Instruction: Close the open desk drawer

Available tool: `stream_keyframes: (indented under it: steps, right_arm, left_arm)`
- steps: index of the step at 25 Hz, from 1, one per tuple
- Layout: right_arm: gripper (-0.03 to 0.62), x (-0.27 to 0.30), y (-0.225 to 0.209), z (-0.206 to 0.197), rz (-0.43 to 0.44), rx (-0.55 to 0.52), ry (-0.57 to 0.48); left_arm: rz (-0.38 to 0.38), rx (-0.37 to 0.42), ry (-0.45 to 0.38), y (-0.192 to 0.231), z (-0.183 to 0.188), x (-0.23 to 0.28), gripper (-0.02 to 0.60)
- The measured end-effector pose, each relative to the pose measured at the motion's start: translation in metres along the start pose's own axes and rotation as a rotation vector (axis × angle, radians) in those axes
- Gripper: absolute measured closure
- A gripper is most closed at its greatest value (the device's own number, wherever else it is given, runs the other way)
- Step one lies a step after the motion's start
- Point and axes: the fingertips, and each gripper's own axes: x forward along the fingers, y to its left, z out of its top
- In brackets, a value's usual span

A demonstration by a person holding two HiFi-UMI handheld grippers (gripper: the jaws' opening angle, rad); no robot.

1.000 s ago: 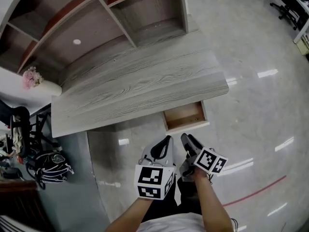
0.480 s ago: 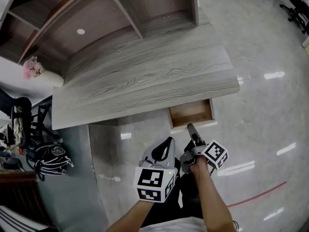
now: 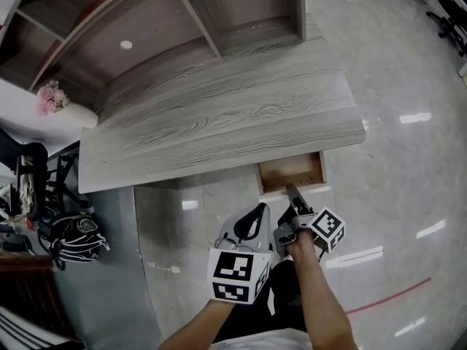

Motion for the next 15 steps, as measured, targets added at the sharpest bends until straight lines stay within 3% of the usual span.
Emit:
stream_keyframes:
  steps: [15]
  right_arm:
    - [0.398,-0.012,0.049,-0.003,0.031,-0.060,0.005]
  left_arm:
    - [-0.031,-0.008,-0.009,-0.004,0.012,-0.001,0.580]
